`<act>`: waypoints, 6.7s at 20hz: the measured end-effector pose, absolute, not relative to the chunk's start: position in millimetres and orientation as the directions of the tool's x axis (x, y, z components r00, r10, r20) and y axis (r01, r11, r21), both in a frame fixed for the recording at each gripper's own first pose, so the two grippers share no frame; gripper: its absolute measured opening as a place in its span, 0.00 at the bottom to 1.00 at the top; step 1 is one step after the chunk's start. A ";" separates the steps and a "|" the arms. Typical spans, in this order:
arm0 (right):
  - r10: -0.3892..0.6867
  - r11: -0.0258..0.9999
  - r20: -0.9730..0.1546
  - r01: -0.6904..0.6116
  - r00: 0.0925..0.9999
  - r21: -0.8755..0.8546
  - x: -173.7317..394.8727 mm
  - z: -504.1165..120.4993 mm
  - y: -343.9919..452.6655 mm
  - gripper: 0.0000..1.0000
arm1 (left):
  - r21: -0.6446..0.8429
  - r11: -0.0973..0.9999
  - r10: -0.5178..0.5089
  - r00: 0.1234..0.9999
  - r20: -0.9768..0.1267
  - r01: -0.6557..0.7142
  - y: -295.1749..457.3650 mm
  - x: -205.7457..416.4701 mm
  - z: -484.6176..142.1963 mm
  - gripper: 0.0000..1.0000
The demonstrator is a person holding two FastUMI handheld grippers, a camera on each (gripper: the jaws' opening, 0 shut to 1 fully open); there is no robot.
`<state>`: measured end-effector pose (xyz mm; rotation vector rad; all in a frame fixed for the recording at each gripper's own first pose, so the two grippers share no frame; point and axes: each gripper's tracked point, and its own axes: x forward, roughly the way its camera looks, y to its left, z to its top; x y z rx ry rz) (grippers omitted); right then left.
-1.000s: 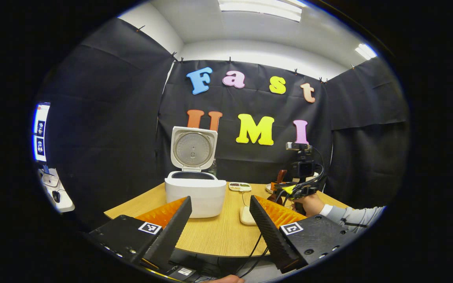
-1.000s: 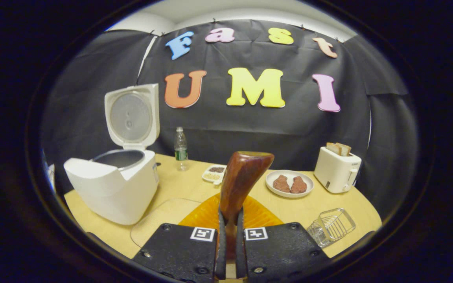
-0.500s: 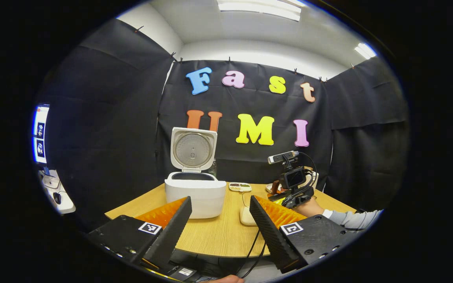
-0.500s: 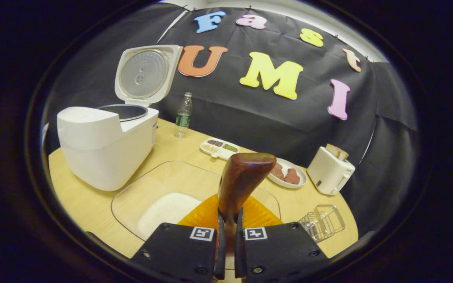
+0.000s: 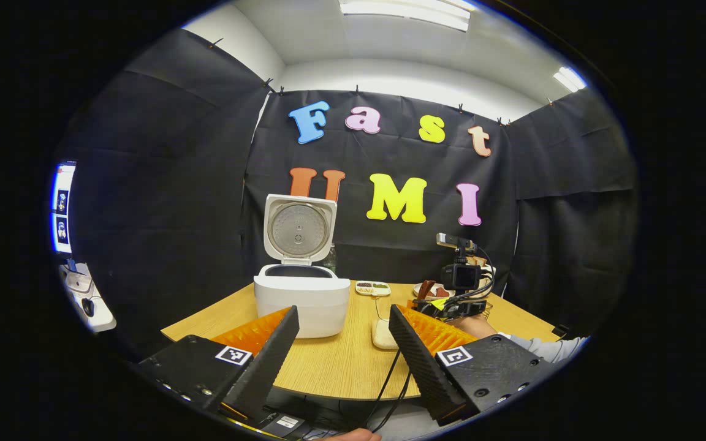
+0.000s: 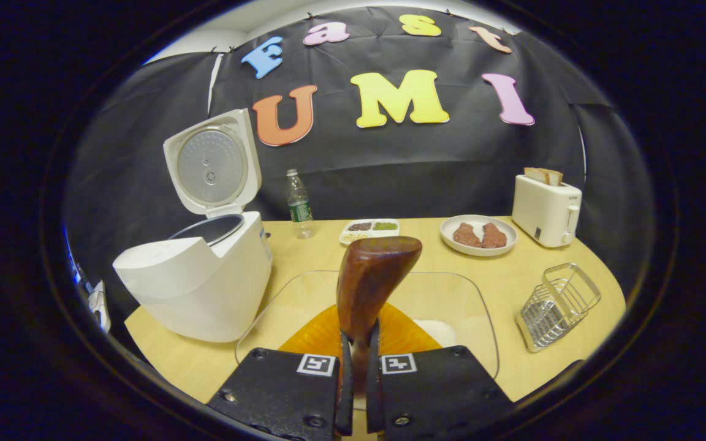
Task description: Close the left gripper, press the button to open the rice cooker; take a wooden spoon from the chopstick holder with the right hand, scoop a spoonful of rice and pour it into the rice cooker, then put the wooden spoon back into the chopstick holder.
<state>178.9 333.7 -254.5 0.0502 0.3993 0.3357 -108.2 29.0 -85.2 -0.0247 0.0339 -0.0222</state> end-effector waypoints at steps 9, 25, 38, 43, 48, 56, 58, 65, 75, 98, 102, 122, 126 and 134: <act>0.398 0.858 -0.377 -0.194 0.836 0.476 190.8 -261.5 310.0 0.14 | -0.027 1.000 -0.008 0.999 -0.043 0.007 36.0 -105.3 -89.1 0.94; 0.362 0.362 -0.156 0.015 0.919 0.932 188.3 -212.7 223.5 0.13 | 0.049 0.999 -0.001 0.998 -0.066 0.005 27.2 -88.7 -91.3 0.94; 0.499 0.127 -0.096 0.038 0.861 0.991 177.1 -154.5 261.2 0.13 | 0.084 0.996 0.038 0.997 -0.072 -0.032 56.9 -93.5 -92.7 0.94; 0.524 0.190 -0.098 -0.004 0.846 0.982 185.1 -131.4 311.5 0.13 | 0.069 0.995 0.072 0.996 -0.052 -0.069 86.4 -101.5 -85.0 0.95; 0.562 0.301 -0.095 -0.097 0.822 0.949 211.8 -95.8 375.9 0.13 | 0.086 0.992 0.090 0.996 -0.029 -0.087 105.7 -105.8 -80.3 0.94; 0.575 0.579 -0.169 -0.252 0.801 0.776 265.6 -76.0 490.2 0.14 | 0.060 0.992 0.119 0.991 -0.062 -0.116 130.3 -98.4 -92.1 0.94; 0.568 0.639 -0.182 -0.291 0.803 0.712 274.3 -75.6 516.6 0.13 | 0.051 0.990 0.131 0.989 -0.067 -0.128 137.6 -99.1 -95.0 0.94; 0.477 0.855 -0.212 -0.394 0.853 0.337 308.0 -97.4 578.3 0.13 | 0.039 0.988 0.151 0.985 -0.080 -0.149 149.5 -99.0 -103.6 0.94; 0.515 0.844 -0.126 -0.527 0.848 -0.100 289.0 -90.0 618.1 0.13 | 0.032 0.990 0.137 0.987 -0.084 -0.134 148.9 -98.4 -105.2 0.95; 0.438 0.895 0.029 -0.432 0.899 -0.113 176.6 -0.9 427.7 0.13 | 0.006 0.994 0.114 0.993 -0.041 -0.114 99.3 -117.1 -85.2 0.95; 0.378 0.923 0.059 -0.372 0.924 -0.097 154.2 15.0 346.6 0.14 | 0.003 0.996 0.085 0.996 -0.030 -0.085 75.5 -109.0 -80.0 0.95; 0.071 0.996 -0.093 -0.066 0.993 0.055 224.1 -128.6 77.2 0.16 | -0.015 0.998 0.065 0.998 0.020 -0.065 14.1 -33.3 -65.9 0.94; 0.092 0.991 -0.169 -0.073 0.981 0.117 237.7 -175.4 72.6 0.17 | -0.003 0.998 0.063 0.998 0.014 -0.063 8.2 -18.4 -67.7 0.94; 0.009 0.986 -0.117 0.010 0.993 0.166 234.5 -165.4 37.8 0.59 | -0.019 0.996 0.090 0.996 0.002 -0.090 19.7 18.7 -59.7 0.94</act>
